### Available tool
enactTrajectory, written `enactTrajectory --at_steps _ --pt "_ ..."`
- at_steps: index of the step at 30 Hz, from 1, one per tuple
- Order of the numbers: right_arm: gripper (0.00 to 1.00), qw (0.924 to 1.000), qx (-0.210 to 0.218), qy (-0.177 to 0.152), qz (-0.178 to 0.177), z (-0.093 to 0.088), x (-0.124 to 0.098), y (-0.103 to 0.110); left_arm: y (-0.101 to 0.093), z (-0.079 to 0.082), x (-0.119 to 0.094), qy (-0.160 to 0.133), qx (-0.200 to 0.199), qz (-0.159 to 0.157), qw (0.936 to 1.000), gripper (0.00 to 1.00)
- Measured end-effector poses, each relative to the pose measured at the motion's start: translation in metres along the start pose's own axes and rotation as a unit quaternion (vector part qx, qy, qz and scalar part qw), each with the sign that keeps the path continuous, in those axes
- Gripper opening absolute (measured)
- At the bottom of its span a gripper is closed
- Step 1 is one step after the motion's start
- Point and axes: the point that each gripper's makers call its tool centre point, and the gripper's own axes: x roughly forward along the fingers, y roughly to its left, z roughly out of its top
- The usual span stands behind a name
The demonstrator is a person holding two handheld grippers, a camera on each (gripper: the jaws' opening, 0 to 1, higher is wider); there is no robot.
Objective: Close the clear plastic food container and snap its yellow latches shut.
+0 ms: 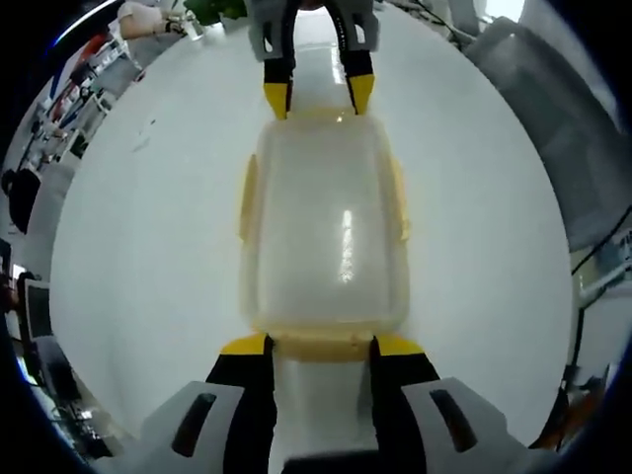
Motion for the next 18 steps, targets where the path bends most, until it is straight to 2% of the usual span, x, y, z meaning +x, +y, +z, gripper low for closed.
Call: enactTrajectory --at_steps 8,11,14,18 --pt "0.34 1.0 0.0 -0.001 0.001 -0.0005 0.0 -0.0002 0.0022 -0.0007 0.0024 0.013 -0.009 -0.015 0.9998 0.34" --pt "0.34 1.0 -0.001 0.0 0.003 -0.0006 0.0004 -0.0003 0.0016 -0.0009 0.0035 0.016 -0.02 -0.031 0.9992 0.35" --pt "0.34 1.0 0.0 0.002 0.004 -0.0007 0.0008 -0.0014 0.0017 0.0 0.004 0.029 -0.012 -0.034 0.9989 0.35" --pt "0.34 1.0 0.0 0.0 0.005 -0.001 0.0009 -0.0018 0.0006 -0.0009 0.0032 0.027 -0.015 -0.033 0.999 0.35"
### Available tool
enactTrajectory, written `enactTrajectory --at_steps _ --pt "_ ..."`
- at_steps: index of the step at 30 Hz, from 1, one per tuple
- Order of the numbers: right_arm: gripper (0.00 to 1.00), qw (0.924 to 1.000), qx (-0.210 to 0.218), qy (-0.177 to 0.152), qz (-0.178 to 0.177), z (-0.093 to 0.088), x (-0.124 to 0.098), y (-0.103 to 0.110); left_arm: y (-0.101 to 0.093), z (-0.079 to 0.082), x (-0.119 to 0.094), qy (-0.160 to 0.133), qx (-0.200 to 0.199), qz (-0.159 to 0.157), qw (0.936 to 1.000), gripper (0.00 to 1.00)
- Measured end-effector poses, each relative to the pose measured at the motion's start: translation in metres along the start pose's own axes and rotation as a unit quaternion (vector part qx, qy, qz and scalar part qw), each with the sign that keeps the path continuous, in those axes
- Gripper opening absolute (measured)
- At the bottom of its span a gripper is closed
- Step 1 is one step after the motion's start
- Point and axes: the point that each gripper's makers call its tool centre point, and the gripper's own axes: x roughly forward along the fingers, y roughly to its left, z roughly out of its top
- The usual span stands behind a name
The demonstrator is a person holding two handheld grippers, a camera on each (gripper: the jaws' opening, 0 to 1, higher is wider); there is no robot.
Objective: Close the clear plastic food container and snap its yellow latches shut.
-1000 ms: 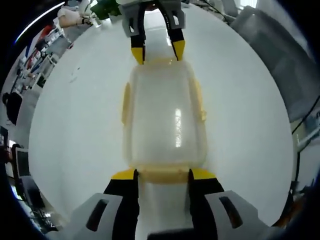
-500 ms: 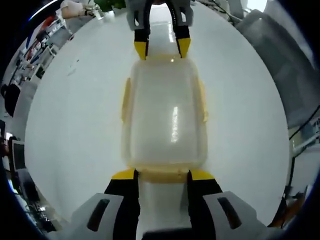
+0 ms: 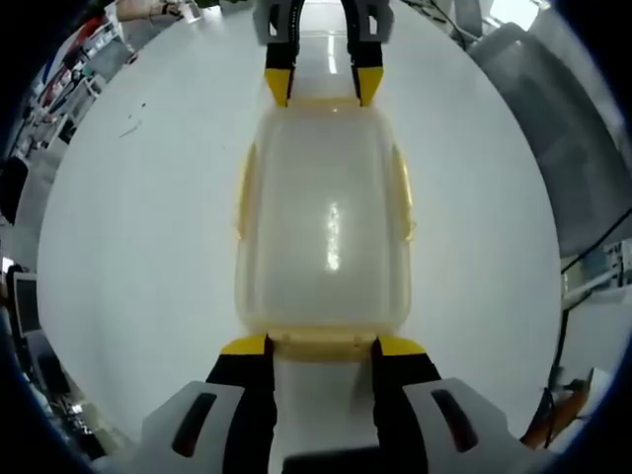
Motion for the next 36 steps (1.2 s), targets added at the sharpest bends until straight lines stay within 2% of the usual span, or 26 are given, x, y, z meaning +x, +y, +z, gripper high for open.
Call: enactTrajectory --at_steps 20,28,36 --pt "0.33 0.9999 0.007 -0.011 0.002 0.002 -0.001 -0.001 0.003 -0.003 0.0 0.005 -0.012 0.01 0.9999 0.34" --pt "0.34 0.9997 0.002 -0.021 0.007 0.003 -0.006 0.0 0.0 -0.001 -0.006 0.013 -0.013 0.008 0.9998 0.34" --pt "0.34 0.9994 -0.002 -0.034 0.004 0.013 -0.014 -0.002 0.0 -0.004 -0.018 0.013 -0.017 0.013 0.9997 0.34"
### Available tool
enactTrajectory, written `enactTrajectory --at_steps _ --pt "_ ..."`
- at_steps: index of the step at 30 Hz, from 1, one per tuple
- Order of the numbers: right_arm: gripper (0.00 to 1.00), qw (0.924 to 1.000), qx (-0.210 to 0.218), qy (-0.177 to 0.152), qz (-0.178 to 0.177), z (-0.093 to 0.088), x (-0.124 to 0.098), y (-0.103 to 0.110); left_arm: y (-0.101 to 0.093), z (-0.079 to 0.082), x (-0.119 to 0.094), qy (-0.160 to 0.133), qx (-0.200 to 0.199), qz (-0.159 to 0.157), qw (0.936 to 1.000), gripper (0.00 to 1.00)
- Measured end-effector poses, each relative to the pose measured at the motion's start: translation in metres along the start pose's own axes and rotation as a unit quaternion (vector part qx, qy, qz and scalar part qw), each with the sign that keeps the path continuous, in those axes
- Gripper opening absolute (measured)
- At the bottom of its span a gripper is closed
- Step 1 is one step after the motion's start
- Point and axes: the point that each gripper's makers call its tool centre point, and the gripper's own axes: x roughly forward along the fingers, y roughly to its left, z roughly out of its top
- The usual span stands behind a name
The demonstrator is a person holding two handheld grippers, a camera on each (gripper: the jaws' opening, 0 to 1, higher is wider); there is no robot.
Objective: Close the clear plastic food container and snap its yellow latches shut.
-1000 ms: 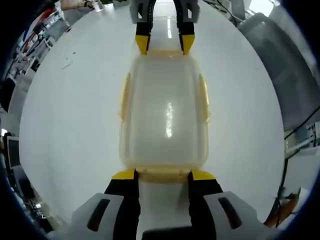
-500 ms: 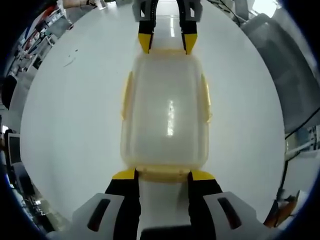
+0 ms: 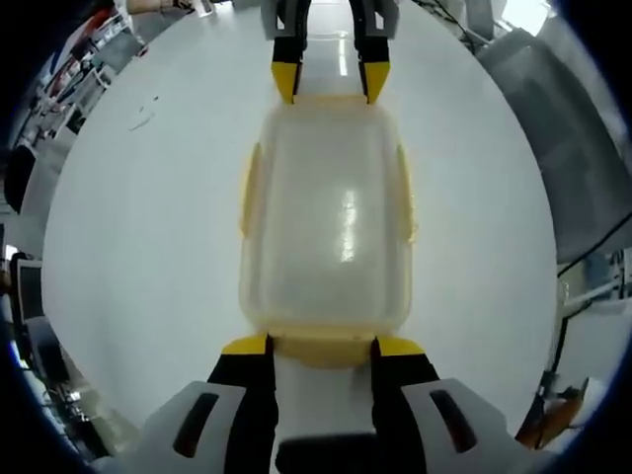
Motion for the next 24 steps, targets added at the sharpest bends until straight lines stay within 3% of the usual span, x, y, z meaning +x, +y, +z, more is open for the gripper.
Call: enactTrajectory --at_steps 11,24 --pt "0.34 0.9999 -0.006 -0.008 -0.006 0.007 -0.019 0.0 0.001 0.006 -0.018 0.006 0.007 0.01 0.9999 0.34" --pt "0.34 0.9998 -0.004 -0.015 -0.014 0.0 -0.053 0.003 0.0 0.031 -0.042 0.003 0.01 0.028 0.9996 0.34"
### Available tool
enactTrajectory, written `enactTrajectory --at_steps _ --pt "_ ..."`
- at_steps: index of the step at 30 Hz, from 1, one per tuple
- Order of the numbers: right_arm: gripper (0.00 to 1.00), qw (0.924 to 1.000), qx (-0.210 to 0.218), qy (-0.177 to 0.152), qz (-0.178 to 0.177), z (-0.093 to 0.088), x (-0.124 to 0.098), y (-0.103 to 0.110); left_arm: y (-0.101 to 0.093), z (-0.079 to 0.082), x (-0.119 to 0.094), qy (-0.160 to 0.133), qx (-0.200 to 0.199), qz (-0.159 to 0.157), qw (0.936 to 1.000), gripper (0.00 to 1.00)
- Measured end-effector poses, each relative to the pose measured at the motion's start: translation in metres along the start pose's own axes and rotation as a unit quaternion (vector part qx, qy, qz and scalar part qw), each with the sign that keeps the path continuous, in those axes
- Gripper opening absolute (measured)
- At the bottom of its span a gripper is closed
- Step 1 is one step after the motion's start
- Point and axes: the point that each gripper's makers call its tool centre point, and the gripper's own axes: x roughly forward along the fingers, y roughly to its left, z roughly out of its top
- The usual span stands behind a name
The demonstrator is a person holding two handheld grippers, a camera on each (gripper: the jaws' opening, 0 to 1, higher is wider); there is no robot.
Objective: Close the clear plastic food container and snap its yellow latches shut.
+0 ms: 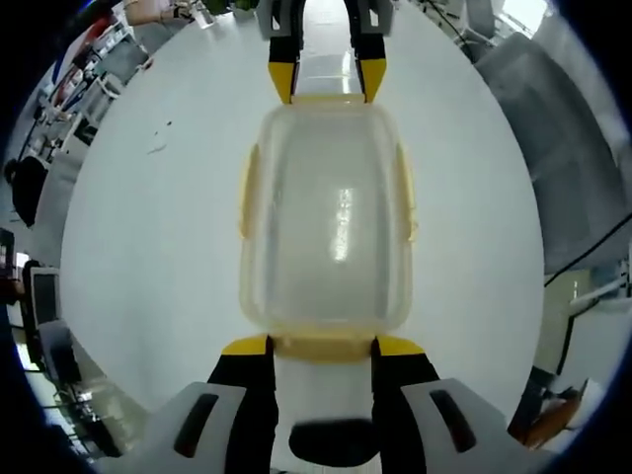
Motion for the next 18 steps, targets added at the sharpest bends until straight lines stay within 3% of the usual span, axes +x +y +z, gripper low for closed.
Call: enactTrajectory --at_steps 9,18 --pt "0.34 1.0 -0.003 -0.003 -0.008 -0.011 -0.026 -0.002 0.004 0.027 -0.019 -0.001 0.01 0.011 0.9999 0.34" --pt "0.34 0.9998 -0.012 -0.003 -0.014 -0.03 -0.05 -0.002 0.003 0.056 -0.023 -0.009 0.005 0.019 0.9998 0.34"
